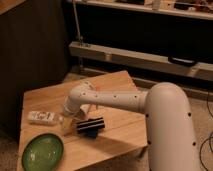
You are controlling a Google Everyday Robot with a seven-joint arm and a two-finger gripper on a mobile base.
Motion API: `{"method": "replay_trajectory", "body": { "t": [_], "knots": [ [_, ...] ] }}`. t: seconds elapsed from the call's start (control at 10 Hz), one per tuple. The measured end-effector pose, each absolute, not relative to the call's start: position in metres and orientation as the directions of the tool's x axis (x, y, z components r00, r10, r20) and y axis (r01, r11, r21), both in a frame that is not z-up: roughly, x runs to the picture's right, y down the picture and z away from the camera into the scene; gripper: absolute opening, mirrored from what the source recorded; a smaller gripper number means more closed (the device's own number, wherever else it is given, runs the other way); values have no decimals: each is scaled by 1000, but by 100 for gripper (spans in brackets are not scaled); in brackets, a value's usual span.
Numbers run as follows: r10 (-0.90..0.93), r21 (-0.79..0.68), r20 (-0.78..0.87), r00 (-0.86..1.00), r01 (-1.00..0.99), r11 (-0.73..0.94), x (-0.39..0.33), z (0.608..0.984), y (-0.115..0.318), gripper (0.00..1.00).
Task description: Stand the bottle upright
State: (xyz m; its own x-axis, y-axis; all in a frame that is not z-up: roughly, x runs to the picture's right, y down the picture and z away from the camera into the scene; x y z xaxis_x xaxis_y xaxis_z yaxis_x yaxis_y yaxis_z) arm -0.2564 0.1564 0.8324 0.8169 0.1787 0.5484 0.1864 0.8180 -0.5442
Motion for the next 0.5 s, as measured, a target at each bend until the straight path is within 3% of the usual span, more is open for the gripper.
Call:
{"method": "replay_trajectory", "body": {
  "t": [0.5],
  "knots": [
    [198,-568,539,819,179,804,-263,835,162,32]
  ]
}}
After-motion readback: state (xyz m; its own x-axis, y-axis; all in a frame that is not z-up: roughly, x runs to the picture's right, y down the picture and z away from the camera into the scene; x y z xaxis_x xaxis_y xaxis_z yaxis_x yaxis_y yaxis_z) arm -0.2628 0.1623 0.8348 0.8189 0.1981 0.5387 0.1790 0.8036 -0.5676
